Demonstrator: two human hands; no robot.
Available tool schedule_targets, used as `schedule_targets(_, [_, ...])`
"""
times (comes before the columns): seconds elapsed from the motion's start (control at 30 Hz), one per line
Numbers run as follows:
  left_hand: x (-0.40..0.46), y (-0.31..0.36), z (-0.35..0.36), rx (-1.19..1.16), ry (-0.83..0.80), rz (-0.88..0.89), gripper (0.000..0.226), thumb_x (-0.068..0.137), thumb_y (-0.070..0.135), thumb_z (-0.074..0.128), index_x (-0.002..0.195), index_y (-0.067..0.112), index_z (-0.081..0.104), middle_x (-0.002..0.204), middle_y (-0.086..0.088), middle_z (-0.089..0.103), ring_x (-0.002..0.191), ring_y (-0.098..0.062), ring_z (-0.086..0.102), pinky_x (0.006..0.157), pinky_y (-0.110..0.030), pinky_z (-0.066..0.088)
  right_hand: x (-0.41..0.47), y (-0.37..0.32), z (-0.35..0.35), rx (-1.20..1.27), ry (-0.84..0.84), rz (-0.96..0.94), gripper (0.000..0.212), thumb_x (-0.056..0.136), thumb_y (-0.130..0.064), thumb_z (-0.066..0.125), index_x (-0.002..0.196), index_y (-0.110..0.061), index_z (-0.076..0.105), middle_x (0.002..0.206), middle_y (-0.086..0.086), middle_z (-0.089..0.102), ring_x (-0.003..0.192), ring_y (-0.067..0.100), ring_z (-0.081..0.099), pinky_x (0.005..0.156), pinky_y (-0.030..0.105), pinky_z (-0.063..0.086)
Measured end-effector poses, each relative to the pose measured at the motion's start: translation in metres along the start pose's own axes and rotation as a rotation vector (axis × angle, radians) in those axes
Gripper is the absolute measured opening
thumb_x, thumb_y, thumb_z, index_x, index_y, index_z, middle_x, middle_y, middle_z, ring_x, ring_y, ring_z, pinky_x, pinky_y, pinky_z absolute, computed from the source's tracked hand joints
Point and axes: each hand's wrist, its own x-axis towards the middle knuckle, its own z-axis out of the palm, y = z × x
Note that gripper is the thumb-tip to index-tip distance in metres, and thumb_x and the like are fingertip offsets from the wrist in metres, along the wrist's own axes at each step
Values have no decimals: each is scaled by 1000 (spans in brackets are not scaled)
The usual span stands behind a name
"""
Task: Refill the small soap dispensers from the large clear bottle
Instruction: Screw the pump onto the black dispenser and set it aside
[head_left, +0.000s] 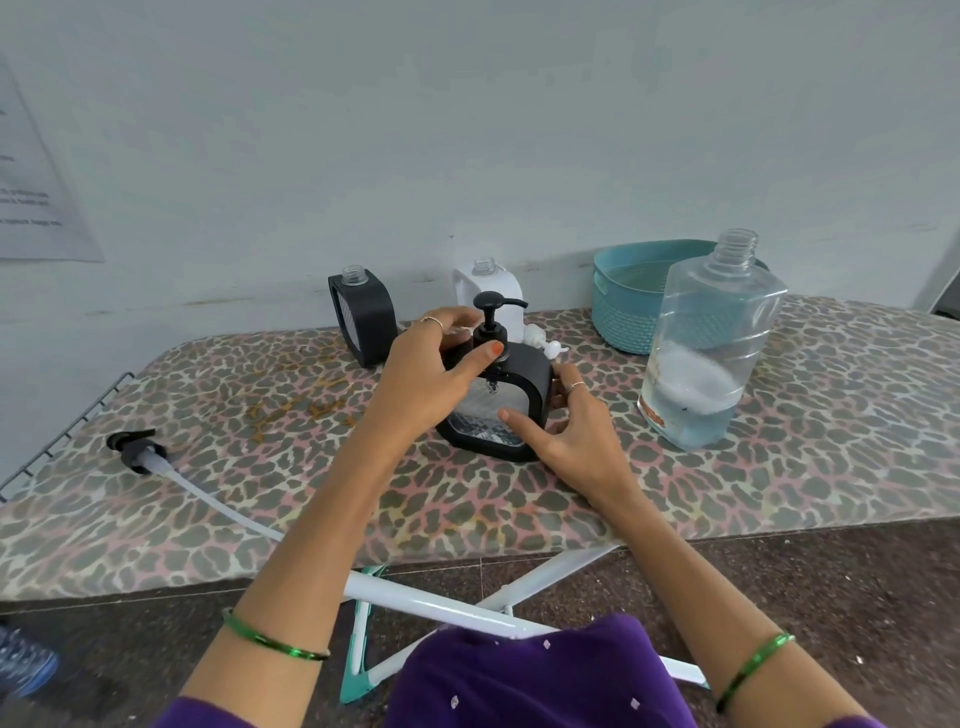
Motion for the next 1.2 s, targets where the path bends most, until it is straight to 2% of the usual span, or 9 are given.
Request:
schedule_targets(0.1, [0, 8, 7, 7, 130, -72, 48, 71, 49, 76, 102, 15, 63, 99, 7, 65, 92, -3, 61, 78, -12, 47, 0, -1, 0, 5, 0, -2, 60, 78, -43, 74, 126, -19, 46, 97, -20, 59, 90, -8, 58, 74, 19, 52])
schedule_targets(0.2, [3, 17, 17, 105, 240, -94, 48, 67, 51, 78, 88, 11, 62, 85, 1, 65, 78, -10, 62, 71, -25, 51, -1, -2, 0, 14, -1, 14, 56, 78, -42, 75, 122, -23, 45, 96, -21, 59, 90, -9, 58, 74, 19, 52])
schedule_targets(0.3, [5, 20, 17, 185, 224, -68, 42, 74, 46, 75, 91, 10, 62, 87, -1, 65, 81, -13, 61, 72, -27, 49, -1, -3, 0, 24, 1, 18, 53, 78, -40, 75, 119, -29, 42, 96, -24, 58, 91, -10, 57, 74, 20, 53])
schedule_targets(0.53, [15, 20, -14, 234, -127, -73, 41, 80, 39, 72, 113, 17, 63, 109, -2, 68, 100, -10, 62, 80, -20, 43, 0, -3, -1, 23, -7, 17, 59, 78, -41, 75, 125, -21, 46, 96, -25, 58, 88, -13, 57, 73, 15, 51])
schedule_targets(0.67, [12, 26, -11, 215, -32, -90, 47, 70, 55, 74, 94, 16, 67, 84, 6, 68, 80, -5, 63, 66, -17, 48, 0, -2, -1, 22, -10, 18, 59, 78, -39, 76, 125, -19, 47, 94, -24, 57, 86, -18, 55, 71, 7, 46])
schedule_targets(0.8, [7, 28, 5, 263, 142, -97, 49, 70, 54, 75, 81, 7, 66, 73, -2, 67, 71, -14, 63, 69, -31, 51, -1, -2, 0, 22, -1, 20, 60, 78, -40, 75, 125, -17, 47, 94, -22, 58, 86, -14, 56, 70, 8, 46])
schedule_targets(0.97, [6, 27, 10, 270, 184, -83, 46, 75, 52, 70, 84, 6, 67, 75, -4, 67, 73, -18, 63, 76, -38, 51, 0, -3, 0, 16, 0, 16, 56, 79, -38, 76, 122, -17, 48, 93, -21, 59, 84, -15, 57, 67, 7, 44])
schedule_targets(1.07, [1, 26, 11, 257, 180, -39, 46, 76, 49, 71, 84, 4, 68, 77, -7, 69, 72, -19, 64, 74, -41, 52, -4, 0, -1, 11, -5, 14, 58, 78, -39, 76, 124, -18, 47, 94, -23, 59, 86, -14, 57, 68, 9, 46])
schedule_targets(1.2, [6, 25, 8, 230, 149, 21, 42, 79, 44, 71, 98, 6, 69, 91, -7, 71, 84, -18, 66, 79, -36, 52, 1, 1, -2, 2, 3, 5, 55, 79, -40, 75, 122, -23, 46, 95, -22, 60, 87, -10, 59, 68, 13, 49])
